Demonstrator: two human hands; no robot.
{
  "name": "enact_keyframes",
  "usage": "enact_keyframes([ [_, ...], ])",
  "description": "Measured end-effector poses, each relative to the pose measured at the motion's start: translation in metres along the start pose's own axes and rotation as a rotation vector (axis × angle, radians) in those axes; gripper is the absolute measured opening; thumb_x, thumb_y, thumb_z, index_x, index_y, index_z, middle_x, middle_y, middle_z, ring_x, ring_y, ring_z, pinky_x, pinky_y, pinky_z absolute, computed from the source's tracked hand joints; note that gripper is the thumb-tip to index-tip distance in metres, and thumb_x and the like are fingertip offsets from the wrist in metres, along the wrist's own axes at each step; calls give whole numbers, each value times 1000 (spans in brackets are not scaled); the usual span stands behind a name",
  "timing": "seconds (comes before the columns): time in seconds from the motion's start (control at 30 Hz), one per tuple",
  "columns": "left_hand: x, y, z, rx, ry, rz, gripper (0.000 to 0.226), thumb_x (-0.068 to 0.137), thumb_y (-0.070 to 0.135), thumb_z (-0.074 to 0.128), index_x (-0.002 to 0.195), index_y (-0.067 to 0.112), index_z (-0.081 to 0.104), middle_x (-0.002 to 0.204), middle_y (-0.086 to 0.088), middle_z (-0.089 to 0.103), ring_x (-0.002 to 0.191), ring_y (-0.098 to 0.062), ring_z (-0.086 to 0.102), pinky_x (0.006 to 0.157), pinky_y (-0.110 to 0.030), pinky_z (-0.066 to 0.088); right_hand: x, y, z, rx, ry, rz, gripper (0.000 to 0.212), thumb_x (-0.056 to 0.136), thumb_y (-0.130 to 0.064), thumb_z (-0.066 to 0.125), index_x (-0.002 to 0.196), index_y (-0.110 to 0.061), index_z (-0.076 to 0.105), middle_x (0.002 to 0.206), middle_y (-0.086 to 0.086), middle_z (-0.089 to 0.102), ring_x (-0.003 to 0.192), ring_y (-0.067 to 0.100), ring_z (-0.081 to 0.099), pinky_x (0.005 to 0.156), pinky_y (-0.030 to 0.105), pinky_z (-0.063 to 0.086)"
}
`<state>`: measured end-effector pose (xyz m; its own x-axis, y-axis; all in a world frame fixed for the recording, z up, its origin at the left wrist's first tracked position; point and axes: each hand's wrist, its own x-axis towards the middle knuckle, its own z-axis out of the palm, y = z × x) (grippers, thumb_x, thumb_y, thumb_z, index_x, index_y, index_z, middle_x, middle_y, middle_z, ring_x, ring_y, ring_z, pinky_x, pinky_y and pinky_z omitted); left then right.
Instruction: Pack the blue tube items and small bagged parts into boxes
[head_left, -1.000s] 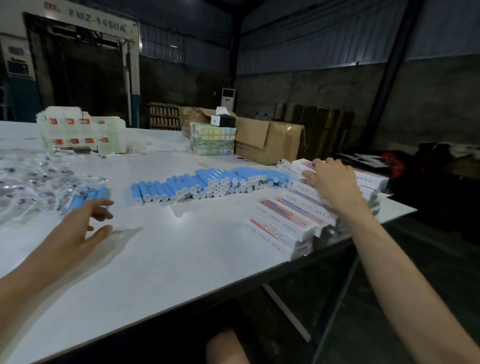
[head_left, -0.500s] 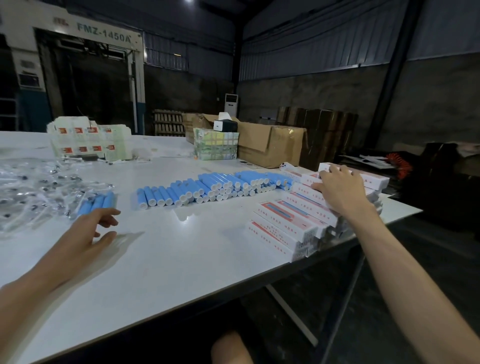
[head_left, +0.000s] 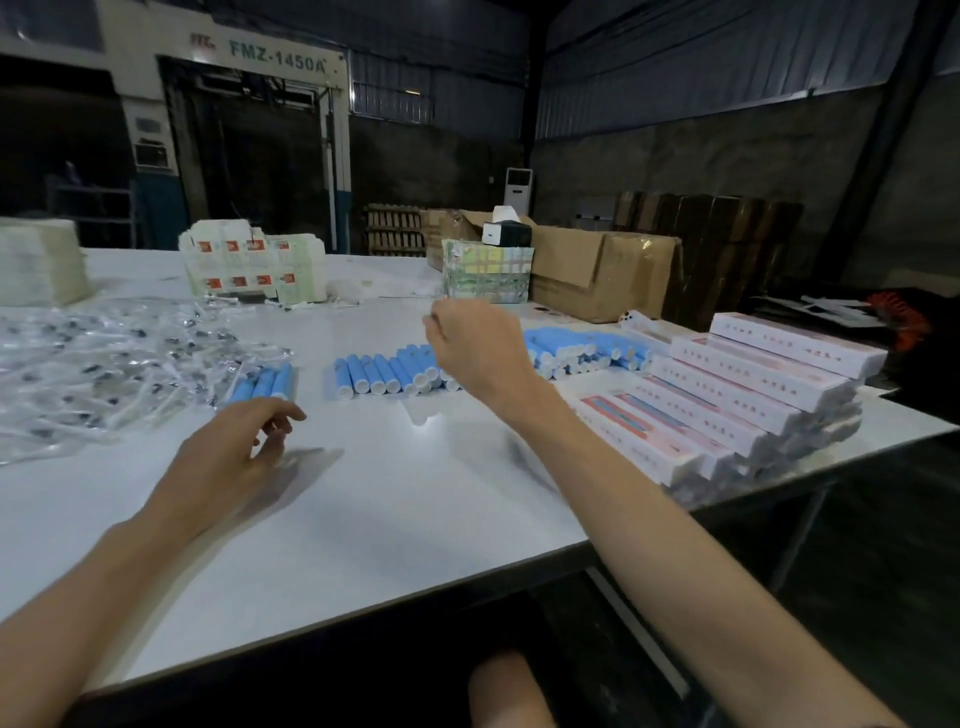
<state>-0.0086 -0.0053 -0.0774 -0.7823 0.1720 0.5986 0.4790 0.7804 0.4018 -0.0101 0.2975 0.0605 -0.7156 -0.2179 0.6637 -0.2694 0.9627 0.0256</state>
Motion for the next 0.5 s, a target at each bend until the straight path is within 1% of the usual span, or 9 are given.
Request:
enact_keyframes([
  [0.07,-1,5,-2,46,41,0,40,98,5,68,115,41,66,102,18,67,93,-7,63,78,-39,57,9,-42,20,169,12,-34,28,107,-26,45,83,-15,54,72,2,56,70,32,55,60,38,41],
  [0.13,1,9,-6,83,52,-18,34,98,6,68,115,35,68,103,17,66,88,-14,64,77,-41,57,13,-78,39,375,17,-18,31,106,-29,47,79,-15,51,68,3,55,67,33,48,60,38,34],
  [0.2,6,11,-13,126,28,-77,27,100,11,65,116,33,69,105,14,67,88,-16,62,80,-40,55,15,-108,60,509,1,-1,31,107,-31,47,81,-14,52,70,6,60,67,34,51,59,39,35],
  [0.27,8,11,-19,146,-18,-139,22,101,12,62,111,30,69,105,11,69,93,-16,62,83,-40,53,16,-133,82,606,-23,6,30,108,-32,45,84,-15,52,70,4,61,68,33,54,59,39,36],
  [0.3,8,12,-23,158,-31,-161,20,100,11,62,106,30,67,103,10,70,94,-17,62,82,-40,53,15,-145,92,667,-44,21,29,108,-32,45,84,-16,51,71,3,61,68,32,56,59,38,36],
  [0.37,2,10,-30,190,-31,-212,22,97,10,61,97,31,57,96,8,69,92,-21,62,77,-40,53,10,-168,111,788,-96,80,29,107,-35,43,86,-16,51,76,3,65,74,30,59,63,41,42],
  [0.43,-11,6,-36,204,-49,-298,19,94,10,60,98,28,59,97,7,70,91,-21,62,77,-40,52,2,-185,131,844,-160,157,32,108,-38,40,89,-16,53,82,8,67,81,33,62,71,44,48],
  [0.5,-25,2,-43,194,-72,-376,17,93,13,59,105,24,65,99,6,72,92,-19,64,79,-39,51,-5,-192,151,844,-233,236,34,108,-39,40,91,-14,54,89,13,68,88,38,63,72,44,45],
])
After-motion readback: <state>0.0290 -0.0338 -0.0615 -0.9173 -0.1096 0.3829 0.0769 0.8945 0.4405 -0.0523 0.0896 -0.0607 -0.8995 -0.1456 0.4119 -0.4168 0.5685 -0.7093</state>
